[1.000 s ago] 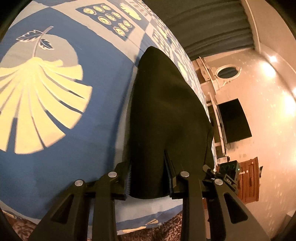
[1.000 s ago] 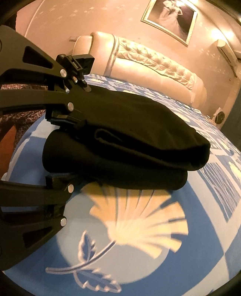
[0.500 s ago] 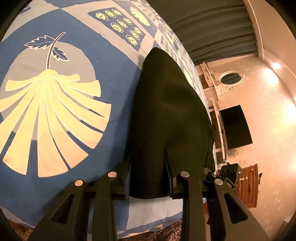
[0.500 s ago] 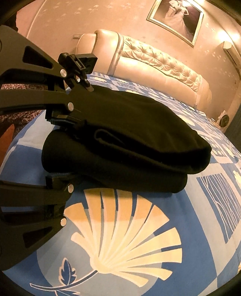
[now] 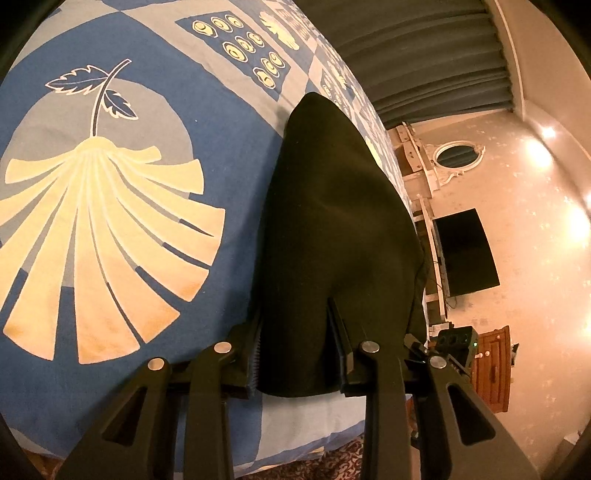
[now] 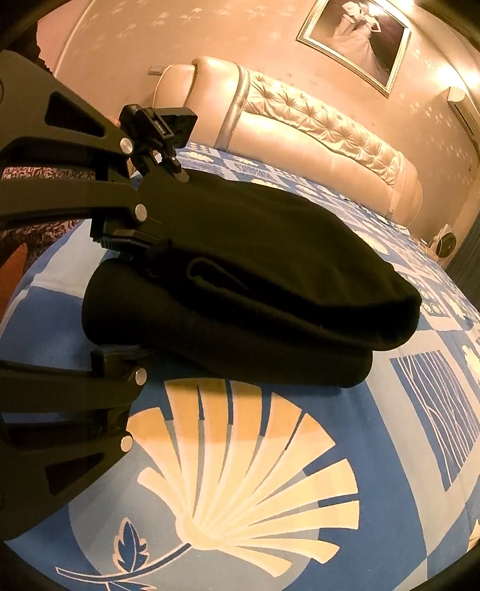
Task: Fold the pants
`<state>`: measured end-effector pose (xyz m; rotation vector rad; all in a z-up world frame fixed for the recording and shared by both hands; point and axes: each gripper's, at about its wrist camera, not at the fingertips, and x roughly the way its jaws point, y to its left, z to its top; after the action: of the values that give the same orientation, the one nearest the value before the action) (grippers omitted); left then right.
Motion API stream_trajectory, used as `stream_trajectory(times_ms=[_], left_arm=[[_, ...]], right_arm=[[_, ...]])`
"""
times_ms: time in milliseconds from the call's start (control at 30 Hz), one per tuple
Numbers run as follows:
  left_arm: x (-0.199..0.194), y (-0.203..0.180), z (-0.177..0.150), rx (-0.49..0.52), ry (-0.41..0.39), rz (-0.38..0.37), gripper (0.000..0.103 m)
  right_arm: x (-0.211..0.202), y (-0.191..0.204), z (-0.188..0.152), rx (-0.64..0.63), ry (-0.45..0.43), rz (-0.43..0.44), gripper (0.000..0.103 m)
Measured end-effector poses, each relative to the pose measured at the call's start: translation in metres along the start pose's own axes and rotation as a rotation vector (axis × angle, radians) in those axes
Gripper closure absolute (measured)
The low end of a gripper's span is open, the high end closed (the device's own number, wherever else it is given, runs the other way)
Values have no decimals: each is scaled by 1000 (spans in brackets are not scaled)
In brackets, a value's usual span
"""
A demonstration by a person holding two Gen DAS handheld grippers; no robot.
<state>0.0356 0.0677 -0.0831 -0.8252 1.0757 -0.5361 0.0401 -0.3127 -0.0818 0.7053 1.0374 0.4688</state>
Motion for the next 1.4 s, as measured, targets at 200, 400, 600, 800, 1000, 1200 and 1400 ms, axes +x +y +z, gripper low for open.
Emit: stream_trajectory(times_ms=[200,400,600,800,1000,1200,1400], left_arm=[[-2,1,3,12,21,-16,64],[-11,-11,0,84,6,1,45],[-33,-21,2,131,-34,41,41],[-50,-22,25,171,-91,112,28],[-18,-17,73,204,-46,134,27],[26,-18,107,236,49,112,27],[59,-23,139,244,94,38,27]], right_arm=[[2,-1,0,18,-1,8,62],[3,2,2,-19,-5,-38,58],[2,9,4,-62,-16,-92,48],[-11,-1,14,-19,-42,-24,39],[-19,-39,53,172,-118,139,30],[11,-52,93,246,-103,183,30],[34,-52,114,243,-91,188,24]])
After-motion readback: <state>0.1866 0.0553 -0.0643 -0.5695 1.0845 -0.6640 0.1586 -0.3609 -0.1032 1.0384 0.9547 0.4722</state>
